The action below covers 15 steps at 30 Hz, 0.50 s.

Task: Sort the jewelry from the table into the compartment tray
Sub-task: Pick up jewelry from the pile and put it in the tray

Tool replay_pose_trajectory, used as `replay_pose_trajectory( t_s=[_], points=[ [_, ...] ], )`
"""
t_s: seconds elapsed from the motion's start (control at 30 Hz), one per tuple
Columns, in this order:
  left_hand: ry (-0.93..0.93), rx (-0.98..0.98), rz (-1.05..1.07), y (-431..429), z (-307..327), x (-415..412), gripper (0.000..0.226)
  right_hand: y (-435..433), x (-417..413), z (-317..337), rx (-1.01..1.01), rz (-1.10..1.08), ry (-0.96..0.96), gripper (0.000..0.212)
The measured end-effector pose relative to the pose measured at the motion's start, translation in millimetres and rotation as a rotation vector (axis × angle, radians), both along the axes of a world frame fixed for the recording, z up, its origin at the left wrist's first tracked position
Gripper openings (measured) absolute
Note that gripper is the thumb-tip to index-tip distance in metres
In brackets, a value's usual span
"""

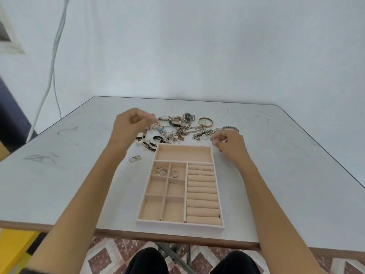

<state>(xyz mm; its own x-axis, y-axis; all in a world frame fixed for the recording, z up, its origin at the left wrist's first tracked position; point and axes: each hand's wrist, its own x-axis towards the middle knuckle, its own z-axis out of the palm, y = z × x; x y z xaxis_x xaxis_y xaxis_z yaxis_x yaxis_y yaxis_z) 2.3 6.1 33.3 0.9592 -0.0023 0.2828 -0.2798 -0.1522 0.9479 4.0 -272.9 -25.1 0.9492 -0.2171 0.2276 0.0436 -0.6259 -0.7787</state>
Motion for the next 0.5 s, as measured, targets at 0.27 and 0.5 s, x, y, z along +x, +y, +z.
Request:
replay_pose_trajectory(
  t_s=[0.27, 0.5],
  points=[
    [0.053, -0.028, 0.080, 22.2, -49.4, -17.1, 0.011, 17.9, -15.4, 15.7, 0.115, 0.104, -0.079, 0.008],
    [0.000, 0.021, 0.039, 16.5, -57.6, -19.5, 0.006, 31.5, -32.6, 31.2, 0.310, 0.267, -0.046, 0.010]
  ],
)
